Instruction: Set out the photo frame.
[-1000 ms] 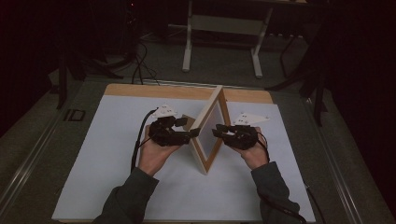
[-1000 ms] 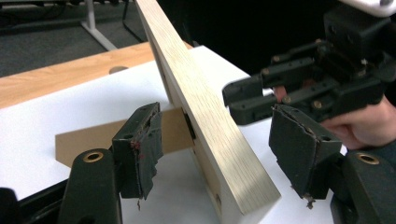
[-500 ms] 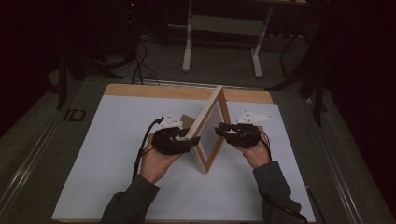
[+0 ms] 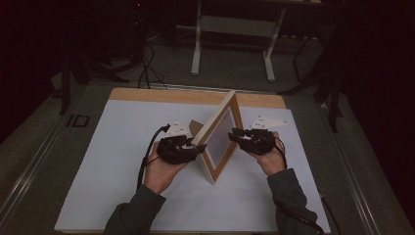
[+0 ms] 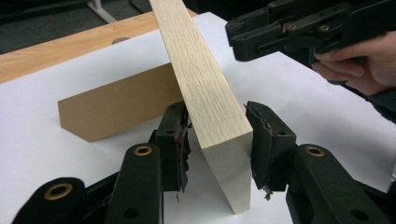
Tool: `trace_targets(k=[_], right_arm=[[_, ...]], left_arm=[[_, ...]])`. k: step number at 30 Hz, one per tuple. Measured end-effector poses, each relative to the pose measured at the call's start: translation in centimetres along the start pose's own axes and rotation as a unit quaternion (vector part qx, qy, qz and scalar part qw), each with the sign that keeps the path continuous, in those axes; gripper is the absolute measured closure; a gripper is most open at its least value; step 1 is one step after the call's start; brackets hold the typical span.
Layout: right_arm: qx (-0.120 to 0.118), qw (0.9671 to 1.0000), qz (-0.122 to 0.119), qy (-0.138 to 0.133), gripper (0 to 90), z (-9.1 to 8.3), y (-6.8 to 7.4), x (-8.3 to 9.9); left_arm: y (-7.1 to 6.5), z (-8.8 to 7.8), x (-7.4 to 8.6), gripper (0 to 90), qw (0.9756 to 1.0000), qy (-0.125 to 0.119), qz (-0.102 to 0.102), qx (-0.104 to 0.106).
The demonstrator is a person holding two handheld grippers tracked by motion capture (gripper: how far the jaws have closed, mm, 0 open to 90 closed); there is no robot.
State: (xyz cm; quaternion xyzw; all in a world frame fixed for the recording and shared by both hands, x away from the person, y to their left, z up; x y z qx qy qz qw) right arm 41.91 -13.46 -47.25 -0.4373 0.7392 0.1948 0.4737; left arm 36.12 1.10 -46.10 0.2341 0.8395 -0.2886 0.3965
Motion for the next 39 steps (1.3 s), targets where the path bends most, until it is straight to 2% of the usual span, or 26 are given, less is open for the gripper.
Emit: trace_targets(k=[10,15,24,26,30,39], right_arm=[[0.014,0.9999,0.010,0.003,68.7,-0.2,-1.2,0.4],[0.021,0.9996,0.014,0.008,66.5,0.1,-2.0,0.8],[0.038,0.9989,0.020,0.020,58.9,0.7,-3.7,1.1],[0.039,0.9988,0.020,0.021,58.0,0.8,-3.8,1.1],[0.045,0.9984,0.023,0.025,54.6,1.2,-4.4,1.3],[0.052,0.9976,0.033,0.032,51.0,2.1,-5.4,1.5]], left_arm=[[1.2,-1.1,0.2,63.5,0.9999,0.005,0.012,-0.001],[1.8,-1.5,0.2,62.1,0.9996,0.013,0.022,0.011],[3.0,-2.1,0.3,56.0,0.9995,0.014,0.020,0.021],[3.0,-2.1,0.3,55.3,0.9995,0.014,0.020,0.021],[3.9,-2.5,0.3,52.4,0.9994,0.010,0.027,0.021],[5.0,-3.0,0.3,50.4,0.9995,0.005,0.024,0.020]])
Point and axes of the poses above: each handheld gripper's, and its own axes: z roughly forward along the jaws, x roughly out of its underside, y roughly to its left, the point moved 10 cm from there along z, roughly forward along the jaws, and after that the axes turned 10 degrees about -z, right-handed, at the moved point
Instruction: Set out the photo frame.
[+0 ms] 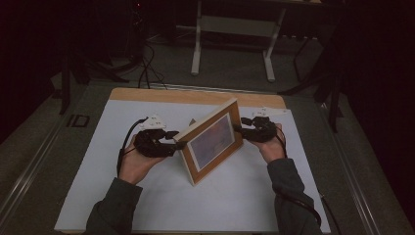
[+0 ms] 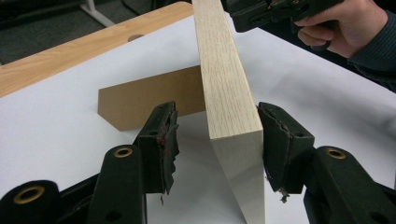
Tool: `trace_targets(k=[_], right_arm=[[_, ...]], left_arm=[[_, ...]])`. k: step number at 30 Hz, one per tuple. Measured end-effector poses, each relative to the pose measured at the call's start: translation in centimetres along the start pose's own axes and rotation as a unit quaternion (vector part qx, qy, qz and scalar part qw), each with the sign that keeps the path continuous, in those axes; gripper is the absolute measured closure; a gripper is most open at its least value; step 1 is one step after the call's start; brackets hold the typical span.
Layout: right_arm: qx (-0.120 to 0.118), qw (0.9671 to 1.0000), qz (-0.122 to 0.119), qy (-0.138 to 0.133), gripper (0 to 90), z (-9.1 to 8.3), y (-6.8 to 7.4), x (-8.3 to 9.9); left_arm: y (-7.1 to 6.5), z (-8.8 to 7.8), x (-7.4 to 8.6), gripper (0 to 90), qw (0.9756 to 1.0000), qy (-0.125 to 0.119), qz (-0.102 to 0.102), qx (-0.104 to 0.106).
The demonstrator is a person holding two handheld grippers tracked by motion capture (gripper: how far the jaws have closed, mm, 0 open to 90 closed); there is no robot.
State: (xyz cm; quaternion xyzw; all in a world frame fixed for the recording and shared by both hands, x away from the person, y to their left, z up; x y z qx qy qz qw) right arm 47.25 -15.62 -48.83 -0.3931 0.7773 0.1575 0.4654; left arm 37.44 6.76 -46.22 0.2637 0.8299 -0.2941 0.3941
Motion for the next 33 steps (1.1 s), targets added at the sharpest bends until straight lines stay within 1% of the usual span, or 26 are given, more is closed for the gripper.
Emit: trace_targets(k=[2,5,8,10,14,16,17,18,19,20,22,24,25,26,27,28,29,30,33], right_arm=[[0.004,1.0000,0.002,0.001,50.2,0.2,-0.4,0.0],[0.004,1.0000,0.003,0.002,50.0,0.3,-0.6,0.0],[0.004,1.0000,0.004,0.003,49.7,0.5,-0.8,0.0],[0.004,1.0000,0.004,0.003,49.7,0.5,-0.9,-0.1],[-0.001,1.0000,0.001,0.003,49.0,0.7,-1.0,-0.6],[-0.002,1.0000,0.000,0.003,48.9,0.7,-1.0,-0.8],[-0.003,1.0000,0.000,0.003,48.9,0.8,-0.9,-0.9],[-0.007,0.9999,-0.006,0.005,48.4,0.8,-0.8,-1.2],[-0.007,0.9999,-0.006,0.005,48.4,0.8,-0.8,-1.2],[-0.010,0.9999,-0.008,0.003,48.0,0.9,-0.8,-1.5],[-0.011,0.9999,-0.007,0.002,47.8,0.9,-0.8,-1.6],[-0.018,0.9998,-0.001,-0.001,47.7,1.0,-1.0,-2.0],[-0.022,0.9997,0.003,-0.005,47.6,1.1,-1.0,-2.1],[-0.022,0.9997,0.003,-0.005,47.6,1.1,-1.0,-2.1],[-0.028,0.9995,0.007,-0.009,47.6,1.2,-1.1,-2.3],[-0.028,0.9995,0.007,-0.009,47.6,1.2,-1.1,-2.3],[-0.032,0.9994,0.009,-0.009,48.2,1.4,-1.1,-2.4],[-0.032,0.9994,0.009,-0.008,48.5,1.4,-1.2,-2.4],[-0.039,0.9991,0.011,-0.010,49.5,1.7,-1.1,-2.6]], left_arm=[[0.3,-0.1,0.0,49.8,1.0000,-0.002,-0.002,-0.001],[0.6,-0.3,0.0,49.8,1.0000,-0.002,-0.004,-0.003],[1.2,-0.6,0.0,49.9,0.9999,-0.005,-0.010,-0.009],[1.3,-0.7,0.0,50.3,0.9999,-0.006,-0.011,-0.011],[1.6,-0.9,0.0,53.5,0.9998,-0.008,-0.015,-0.007],[1.7,-1.0,0.0,57.1,0.9998,-0.009,-0.015,-0.006],[1.7,-1.0,0.0,57.1,0.9998,-0.009,-0.015,-0.006],[1.8,-1.1,0.0,60.1,0.9998,-0.009,-0.019,-0.003],[1.9,-1.1,0.0,60.1,0.9997,-0.010,-0.021,-0.001],[2.0,-1.2,0.0,63.2,0.9997,-0.009,-0.021,0.001],[2.1,-1.3,0.0,65.9,0.9997,-0.010,-0.023,0.004],[2.2,-1.4,0.1,66.9,0.9997,-0.009,-0.024,0.006],[2.3,-1.5,0.1,67.2,0.9995,-0.009,-0.028,0.010],[2.3,-1.5,0.1,67.5,0.9995,-0.009,-0.028,0.010],[2.4,-1.6,0.1,67.9,0.9993,-0.009,-0.031,0.017],[2.4,-1.6,0.1,68.1,0.9993,-0.009,-0.031,0.017],[2.5,-1.6,0.1,68.4,0.9990,-0.008,-0.035,0.027],[2.6,-1.6,0.1,68.7,0.9988,-0.008,-0.038,0.031],[2.6,-1.6,0.1,69.2,0.9984,-0.005,-0.040,0.040]])
Point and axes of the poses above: each handheld gripper's, and its own axes: z roughly forward along the jaws, x roughly out of its underside, y roughly to its left, the point moved 10 cm from there along z, roughly forward along the jaws, and after that the axes turned 10 degrees about -z, right-handed, at the moved point
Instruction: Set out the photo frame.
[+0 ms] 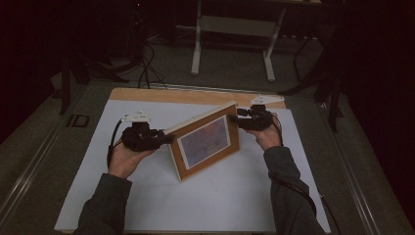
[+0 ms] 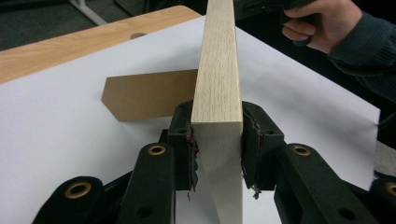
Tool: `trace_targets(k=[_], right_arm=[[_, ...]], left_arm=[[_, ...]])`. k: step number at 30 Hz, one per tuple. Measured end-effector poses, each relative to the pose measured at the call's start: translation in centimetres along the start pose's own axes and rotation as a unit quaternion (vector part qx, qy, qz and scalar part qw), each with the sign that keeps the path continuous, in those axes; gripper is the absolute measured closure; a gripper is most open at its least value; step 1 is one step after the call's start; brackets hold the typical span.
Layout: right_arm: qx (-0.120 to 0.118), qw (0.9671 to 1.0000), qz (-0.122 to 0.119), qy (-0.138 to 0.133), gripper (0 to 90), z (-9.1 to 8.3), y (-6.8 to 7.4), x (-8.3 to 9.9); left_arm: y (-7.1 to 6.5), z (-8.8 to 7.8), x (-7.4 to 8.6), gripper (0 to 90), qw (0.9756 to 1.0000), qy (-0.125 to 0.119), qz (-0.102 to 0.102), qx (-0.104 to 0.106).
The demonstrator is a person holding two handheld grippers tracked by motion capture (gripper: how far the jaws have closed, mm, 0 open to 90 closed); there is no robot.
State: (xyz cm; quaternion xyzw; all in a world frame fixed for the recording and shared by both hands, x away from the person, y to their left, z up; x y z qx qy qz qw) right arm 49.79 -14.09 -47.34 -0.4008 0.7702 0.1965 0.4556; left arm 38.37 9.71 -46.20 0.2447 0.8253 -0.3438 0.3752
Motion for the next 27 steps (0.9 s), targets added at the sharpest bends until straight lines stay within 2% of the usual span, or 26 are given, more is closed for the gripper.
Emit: trace_targets(k=[8,16,27], right_arm=[[-0.016,0.9999,-0.001,-0.005,48.2,0.59,0.23,-0.41],[-0.036,0.9993,0.005,-0.009,46.7,0.91,0.13,-0.73],[-0.054,0.9984,0.011,-0.014,52.7,0.84,-0.19,-0.51]], left_arm=[[0.07,0.03,-0.08,69.3,1.0000,0.006,-0.001,0.002],[0.37,0.07,-0.22,68.8,1.0000,0.005,0.000,-0.006],[0.48,0.14,-0.34,67.7,0.9995,0.011,0.010,-0.026]])
Point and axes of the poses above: each handheld gripper's, and its own axes: z roughly forward along the jaws, x roughly out of its underside, y roughly to its left, the point moved 10 cm from there along z, roughly forward along the jaws, and after that the axes turned 10 degrees about -z, right-handed, at the moved point
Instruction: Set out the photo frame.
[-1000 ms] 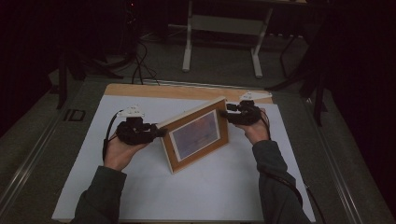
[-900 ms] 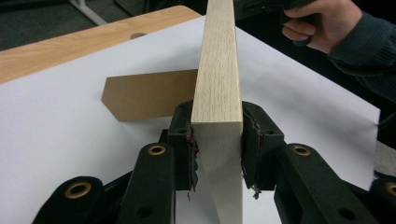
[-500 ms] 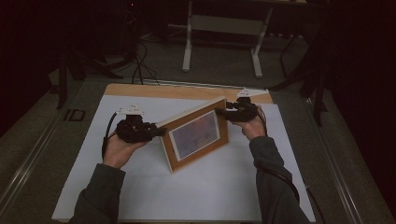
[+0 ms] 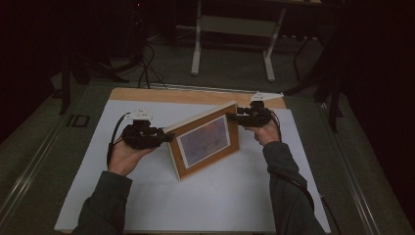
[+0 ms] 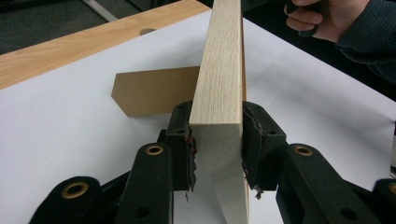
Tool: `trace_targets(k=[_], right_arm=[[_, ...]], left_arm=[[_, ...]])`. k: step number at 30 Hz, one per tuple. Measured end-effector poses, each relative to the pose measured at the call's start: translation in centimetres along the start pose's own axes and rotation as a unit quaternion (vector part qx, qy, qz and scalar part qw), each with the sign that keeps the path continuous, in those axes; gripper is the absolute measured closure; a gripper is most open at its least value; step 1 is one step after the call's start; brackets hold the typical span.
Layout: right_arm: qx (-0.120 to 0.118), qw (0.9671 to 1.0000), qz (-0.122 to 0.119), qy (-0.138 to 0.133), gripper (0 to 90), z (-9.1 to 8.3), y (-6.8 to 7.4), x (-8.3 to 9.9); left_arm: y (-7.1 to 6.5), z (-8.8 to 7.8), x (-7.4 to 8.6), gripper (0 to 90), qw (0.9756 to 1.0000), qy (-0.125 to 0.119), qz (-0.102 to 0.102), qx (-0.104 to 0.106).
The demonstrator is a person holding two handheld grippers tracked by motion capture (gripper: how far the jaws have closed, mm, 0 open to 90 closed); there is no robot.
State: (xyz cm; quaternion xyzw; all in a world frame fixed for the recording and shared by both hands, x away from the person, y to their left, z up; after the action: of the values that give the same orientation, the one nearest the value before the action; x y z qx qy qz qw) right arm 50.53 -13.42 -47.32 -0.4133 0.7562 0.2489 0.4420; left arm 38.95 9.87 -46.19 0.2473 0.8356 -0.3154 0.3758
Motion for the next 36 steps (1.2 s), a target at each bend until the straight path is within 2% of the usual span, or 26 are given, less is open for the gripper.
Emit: trace_targets(k=[5,9,15,18,26,36], right_arm=[[0.001,1.0000,-0.002,0.002,55.1,-0.1,-0.1,0.0],[0.006,1.0000,-0.003,0.004,58.3,-0.1,-0.2,0.0],[0.015,0.9999,-0.003,0.007,61.4,-0.2,-0.3,0.0],[0.021,0.9997,-0.006,0.009,61.5,-0.2,-0.2,-0.1],[0.033,0.9994,-0.005,0.005,61.6,-0.3,-0.2,-0.1],[0.051,0.9987,0.000,-0.003,61.6,-0.7,-0.3,0.0]], left_arm=[[0.0,0.0,0.0,67.5,1.0000,0.000,0.002,-0.005],[0.2,0.1,-0.2,67.0,0.9997,0.005,0.008,-0.021],[0.6,0.1,-0.4,67.3,0.9996,0.004,0.002,-0.029],[0.9,0.1,-0.6,67.8,0.9994,-0.002,-0.009,-0.033],[1.2,0.2,-0.9,69.4,0.9991,-0.015,-0.029,-0.028],[1.3,0.5,-1.3,69.5,0.9992,-0.014,-0.024,-0.027]])
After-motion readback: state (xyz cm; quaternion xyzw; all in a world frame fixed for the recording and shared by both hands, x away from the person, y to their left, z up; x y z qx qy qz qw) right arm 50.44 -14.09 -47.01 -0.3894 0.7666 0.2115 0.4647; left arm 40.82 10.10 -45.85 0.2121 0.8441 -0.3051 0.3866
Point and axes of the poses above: each handheld gripper's, and its own axes: z roughly forward along the jaws, x roughly out of its underside, y roughly to its left, the point moved 10 cm from there along z, roughly forward along the jaws, and after that the axes turned 10 degrees about -z, right-handed, at the moved point
